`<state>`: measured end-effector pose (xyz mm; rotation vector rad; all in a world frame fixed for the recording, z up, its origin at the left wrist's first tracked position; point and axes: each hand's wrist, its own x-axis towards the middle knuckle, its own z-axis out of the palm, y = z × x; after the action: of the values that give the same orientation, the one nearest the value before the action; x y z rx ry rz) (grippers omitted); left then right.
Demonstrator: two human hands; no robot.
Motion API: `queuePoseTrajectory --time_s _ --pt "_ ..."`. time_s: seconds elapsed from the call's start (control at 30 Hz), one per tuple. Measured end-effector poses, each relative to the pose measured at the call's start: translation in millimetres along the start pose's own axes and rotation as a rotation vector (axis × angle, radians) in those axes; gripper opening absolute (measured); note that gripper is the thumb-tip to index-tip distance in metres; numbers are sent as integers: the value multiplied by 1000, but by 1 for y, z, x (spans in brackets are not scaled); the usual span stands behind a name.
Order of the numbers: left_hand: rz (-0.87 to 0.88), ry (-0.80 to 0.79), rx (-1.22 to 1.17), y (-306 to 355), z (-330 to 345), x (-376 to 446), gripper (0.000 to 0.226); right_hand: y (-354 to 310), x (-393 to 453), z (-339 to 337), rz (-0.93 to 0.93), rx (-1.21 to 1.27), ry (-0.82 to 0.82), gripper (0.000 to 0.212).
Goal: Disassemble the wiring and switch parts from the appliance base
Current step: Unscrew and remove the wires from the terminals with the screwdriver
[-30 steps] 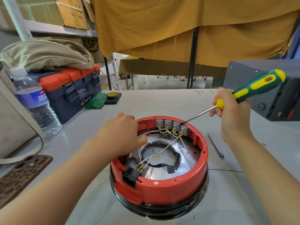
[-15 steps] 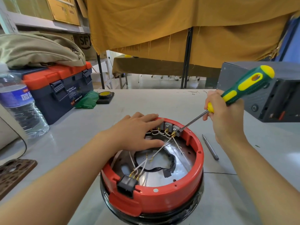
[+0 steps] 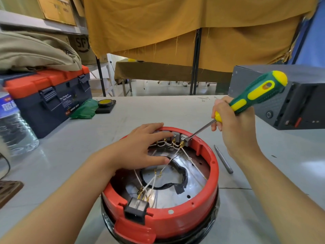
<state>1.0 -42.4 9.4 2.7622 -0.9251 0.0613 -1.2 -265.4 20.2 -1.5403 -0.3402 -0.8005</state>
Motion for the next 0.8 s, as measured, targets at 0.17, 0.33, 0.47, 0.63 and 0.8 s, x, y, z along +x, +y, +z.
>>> queuePoseTrajectory --time_s 0.17,0.33,0.47,0.63,0.8 --pt "19 -28 -13 2 -1 -2 63 5 4 -2 84 41 34 25" --pt "28 -89 35 1 0 -1 54 12 -2 3 160 43 22 25" --pt "26 -109 22 -1 0 -1 52 8 -7 8 74 21 -12 30" --pt "29 -123 21 -3 0 -1 53 1 -2 2 -1 30 80 35" --pt "25 -126 27 -3 0 -1 54 -1 -5 4 -76 -44 56 35"
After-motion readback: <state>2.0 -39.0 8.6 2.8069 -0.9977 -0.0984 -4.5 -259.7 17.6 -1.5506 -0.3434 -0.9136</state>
